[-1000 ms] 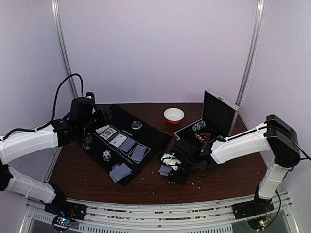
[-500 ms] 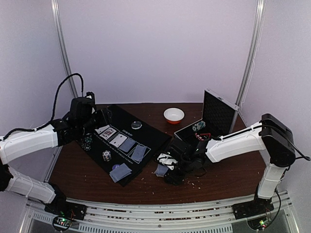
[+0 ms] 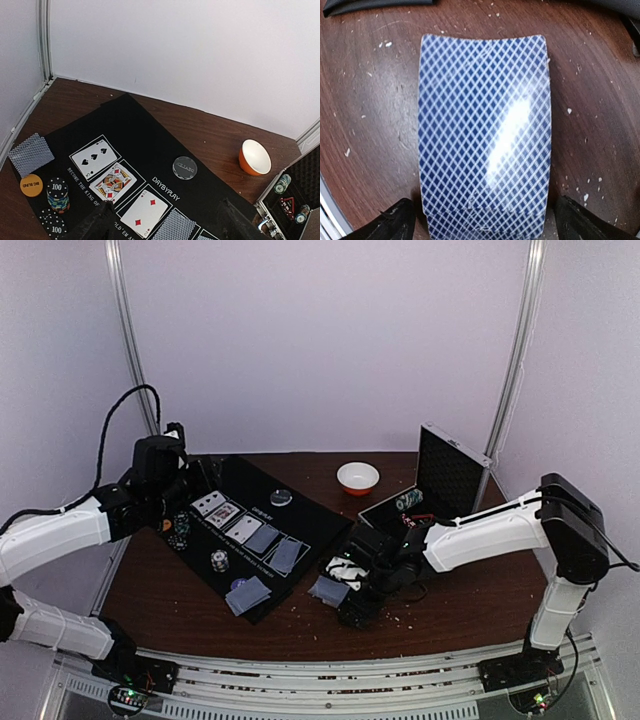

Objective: Distribute texas hold em gaming equipment
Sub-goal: Place the poker card at the center of the board, then reset both arms

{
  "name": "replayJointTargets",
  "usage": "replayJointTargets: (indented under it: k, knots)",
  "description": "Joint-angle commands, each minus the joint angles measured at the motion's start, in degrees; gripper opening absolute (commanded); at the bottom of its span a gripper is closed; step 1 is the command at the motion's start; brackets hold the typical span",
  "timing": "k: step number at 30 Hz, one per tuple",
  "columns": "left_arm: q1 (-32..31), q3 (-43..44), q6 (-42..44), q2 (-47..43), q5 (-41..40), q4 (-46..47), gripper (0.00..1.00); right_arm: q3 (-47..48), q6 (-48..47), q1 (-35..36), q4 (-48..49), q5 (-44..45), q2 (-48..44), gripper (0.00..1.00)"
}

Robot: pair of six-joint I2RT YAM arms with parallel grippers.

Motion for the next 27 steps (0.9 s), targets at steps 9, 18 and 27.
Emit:
replayJointTargets:
  k: [9, 18, 27]
  knots:
    - [8.7, 7.9, 16.1, 2.7, 6.7, -1.4, 0.92, 3.4, -6.4, -3.3, 0.2, -0.7, -17.9, 1.00]
    - [30.2, 5.8, 19.1, 3.8, 6.3, 3.2, 0.98, -8.1, -1.9, -21.6, 22.7, 10.0, -36.7, 1.00]
    - [33.5, -11.2, 31.9, 4.7, -1.2, 31.7, 0.98, -29.0, 4.0, -43.3, 47.6, 10.4, -42.4, 1.00]
